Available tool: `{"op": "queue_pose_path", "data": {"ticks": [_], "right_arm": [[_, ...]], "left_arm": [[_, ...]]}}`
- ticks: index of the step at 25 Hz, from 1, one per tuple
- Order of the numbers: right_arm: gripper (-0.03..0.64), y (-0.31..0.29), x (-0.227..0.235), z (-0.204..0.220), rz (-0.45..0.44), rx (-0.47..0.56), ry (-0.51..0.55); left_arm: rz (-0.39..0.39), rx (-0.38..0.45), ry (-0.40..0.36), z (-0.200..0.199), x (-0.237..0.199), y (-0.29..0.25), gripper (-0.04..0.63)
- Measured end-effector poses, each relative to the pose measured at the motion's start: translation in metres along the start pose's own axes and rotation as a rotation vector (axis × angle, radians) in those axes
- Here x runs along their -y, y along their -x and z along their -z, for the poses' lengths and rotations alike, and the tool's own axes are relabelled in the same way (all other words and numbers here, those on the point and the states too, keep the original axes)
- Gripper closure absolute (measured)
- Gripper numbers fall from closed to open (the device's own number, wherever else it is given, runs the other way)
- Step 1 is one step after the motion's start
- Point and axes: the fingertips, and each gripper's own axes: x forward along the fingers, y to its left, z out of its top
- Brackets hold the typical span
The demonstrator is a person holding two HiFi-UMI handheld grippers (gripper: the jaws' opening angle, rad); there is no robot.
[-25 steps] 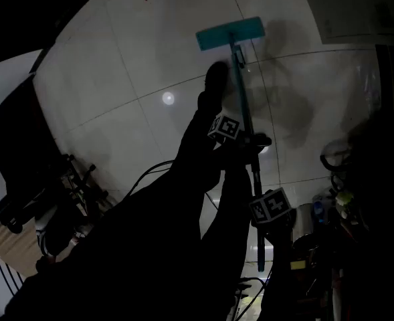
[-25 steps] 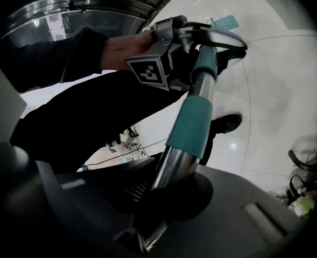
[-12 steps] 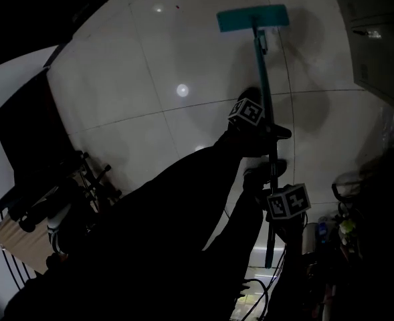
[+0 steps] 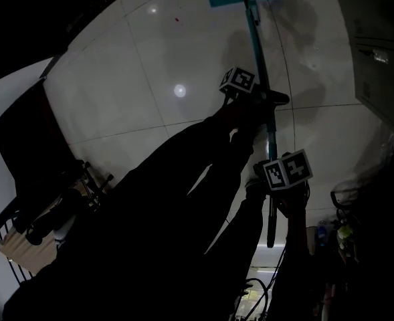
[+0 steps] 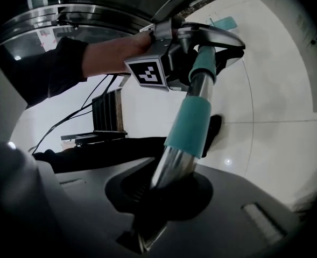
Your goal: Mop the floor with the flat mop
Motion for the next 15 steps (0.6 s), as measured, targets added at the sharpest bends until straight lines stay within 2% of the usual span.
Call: {"op": "queue_pose_path", "data": {"ticks": [4, 7, 11, 15], "right_arm": [[0.558, 0.005, 0.007, -0.047, -0.013, 0.027, 0.006], [0.557, 0.005, 0.002, -0.059, -0.019, 0.041, 0.007], [0.557, 0.003, -0.004, -0.034, -0.013, 0.045, 0.008], [0.557, -0.003, -0.005, 0.030, 0.004, 0.037, 0.006]], "left_arm": [[-0.002, 0.066, -0.030, -0.049, 0.014, 0.010, 0.557], [-0.003, 0.092, -0.047, -0.060, 0.021, 0.018, 0.555], [0.004, 0.089, -0.063, -0.036, 0.018, 0.013, 0.554], [0.011, 0.073, -0.053, 0.022, 0.003, -0.007, 0.557]]}}
